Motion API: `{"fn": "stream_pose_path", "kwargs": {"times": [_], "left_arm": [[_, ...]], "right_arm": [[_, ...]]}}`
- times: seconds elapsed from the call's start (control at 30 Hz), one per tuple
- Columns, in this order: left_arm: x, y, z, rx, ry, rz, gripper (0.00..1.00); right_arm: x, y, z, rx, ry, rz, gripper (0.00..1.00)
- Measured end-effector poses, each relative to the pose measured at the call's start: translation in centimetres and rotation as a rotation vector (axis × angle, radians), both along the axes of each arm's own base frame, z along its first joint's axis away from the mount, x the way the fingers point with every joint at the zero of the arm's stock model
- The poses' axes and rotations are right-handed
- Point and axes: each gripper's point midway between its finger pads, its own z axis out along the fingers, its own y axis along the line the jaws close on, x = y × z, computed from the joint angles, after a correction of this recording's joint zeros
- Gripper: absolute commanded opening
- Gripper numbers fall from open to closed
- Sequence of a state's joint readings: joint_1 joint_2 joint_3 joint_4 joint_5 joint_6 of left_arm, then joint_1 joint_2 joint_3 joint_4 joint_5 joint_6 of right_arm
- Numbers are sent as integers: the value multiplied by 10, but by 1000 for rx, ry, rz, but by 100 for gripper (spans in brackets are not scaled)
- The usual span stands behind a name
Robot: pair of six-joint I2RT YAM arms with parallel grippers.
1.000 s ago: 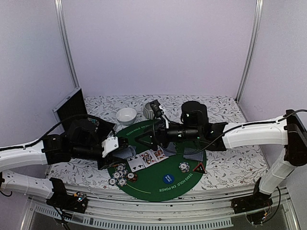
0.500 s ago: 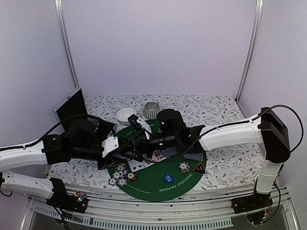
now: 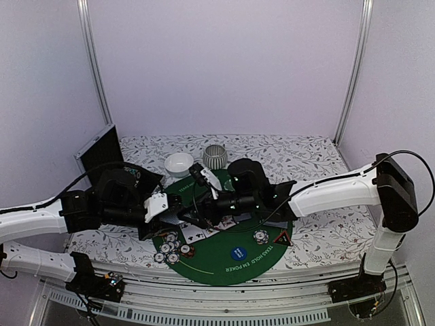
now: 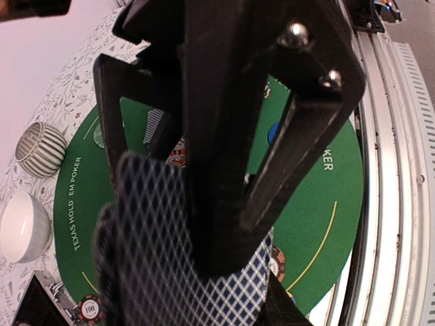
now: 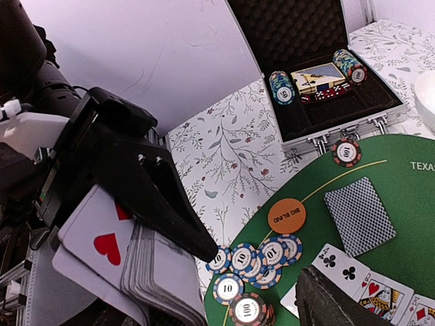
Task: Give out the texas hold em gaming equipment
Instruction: Pick up the poker card from the face-down deck piles.
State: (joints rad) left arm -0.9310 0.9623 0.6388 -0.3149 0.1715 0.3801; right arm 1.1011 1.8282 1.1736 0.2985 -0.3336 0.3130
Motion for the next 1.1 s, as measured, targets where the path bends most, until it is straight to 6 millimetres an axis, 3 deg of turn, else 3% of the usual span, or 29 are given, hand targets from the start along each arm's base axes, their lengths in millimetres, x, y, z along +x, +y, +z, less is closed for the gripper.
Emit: {"fn": "stream_pose_path", "kwargs": {"times": [0.4,0.77,1.03,1.1], "left_arm": [[0,0,0,-1,2,2,30],[0,0,0,-3,2,1,29],[0,0,0,-3,2,2,29],[0,0,0,-2,2,3,29]], "right_arm": [[-1,-12,3,-25,0,-17,72],[-5,-17,20,-41,-30,37,72],[-9,-12,36,-14,-69,76,28],[-12,-11,37,-11,-68,88,21]]}}
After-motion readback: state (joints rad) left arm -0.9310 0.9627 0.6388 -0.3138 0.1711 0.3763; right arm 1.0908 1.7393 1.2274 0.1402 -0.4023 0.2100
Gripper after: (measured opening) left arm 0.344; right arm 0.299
